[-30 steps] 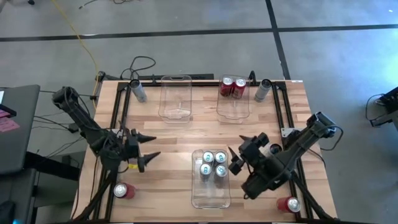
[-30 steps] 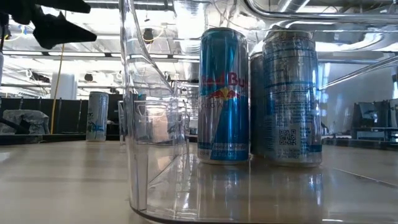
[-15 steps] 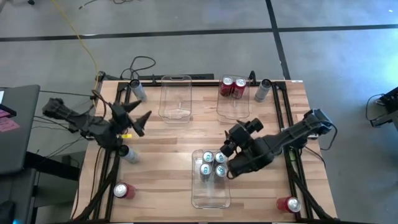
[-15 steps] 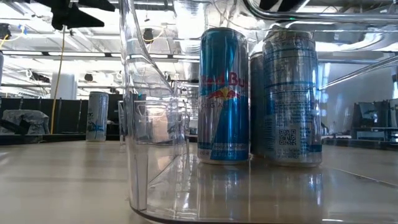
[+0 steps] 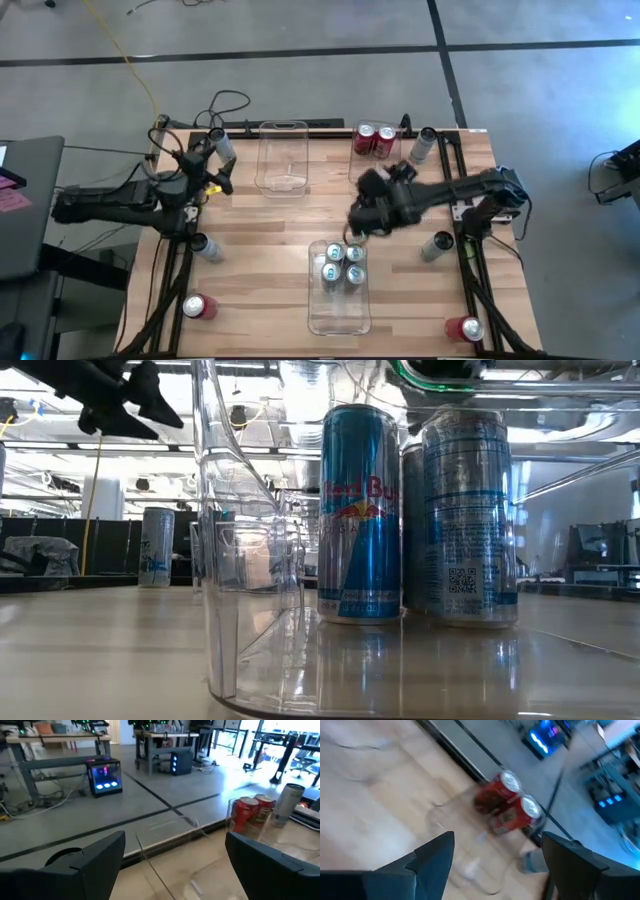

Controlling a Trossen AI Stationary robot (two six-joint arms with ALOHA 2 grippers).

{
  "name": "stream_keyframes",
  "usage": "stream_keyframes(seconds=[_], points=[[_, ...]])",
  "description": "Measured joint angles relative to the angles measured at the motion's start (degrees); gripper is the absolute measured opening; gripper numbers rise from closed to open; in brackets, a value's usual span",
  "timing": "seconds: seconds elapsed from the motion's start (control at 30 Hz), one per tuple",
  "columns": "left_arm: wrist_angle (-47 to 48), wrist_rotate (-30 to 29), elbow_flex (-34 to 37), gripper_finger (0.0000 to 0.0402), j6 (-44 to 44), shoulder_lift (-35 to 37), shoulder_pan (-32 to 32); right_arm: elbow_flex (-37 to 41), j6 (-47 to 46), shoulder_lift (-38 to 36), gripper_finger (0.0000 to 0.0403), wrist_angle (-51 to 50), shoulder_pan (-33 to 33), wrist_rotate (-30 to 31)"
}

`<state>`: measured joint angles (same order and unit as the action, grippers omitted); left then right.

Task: Sort soda cans
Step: Put the top left white soda can into the top left transparent bin

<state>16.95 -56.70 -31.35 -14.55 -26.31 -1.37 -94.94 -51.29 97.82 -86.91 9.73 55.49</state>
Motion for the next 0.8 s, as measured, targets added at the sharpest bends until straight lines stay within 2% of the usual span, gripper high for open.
stream_keyframes(seconds=[0.1,0.27,0.47,0.67,0.8], points=[[-0.04,5.86,-0.19,0.0341,0.19,-1.24,-4.34,0.00,4.71,0.00,0.0315,1.40,-5.83,-1.16],[-0.18,14.75,-2.48,0.0341,3.38,-5.72,-10.25,0.00,17.75,0.00,0.0315,8.11,-12.68,-3.95],[1.01,16.14,-8.77,0.0341,8.05,-11.74,-15.74,-0.02,33.43,0.00,0.0315,18.32,-17.61,-11.08],[11.70,19.36,-15.34,0.0341,7.62,-17.13,-24.31,-0.02,42.50,0.00,0.0315,23.47,-21.25,-19.01],[15.89,29.25,-15.96,0.0341,7.40,-19.72,-32.28,-0.02,46.56,0.00,0.0315,23.93,-24.09,-25.56]])
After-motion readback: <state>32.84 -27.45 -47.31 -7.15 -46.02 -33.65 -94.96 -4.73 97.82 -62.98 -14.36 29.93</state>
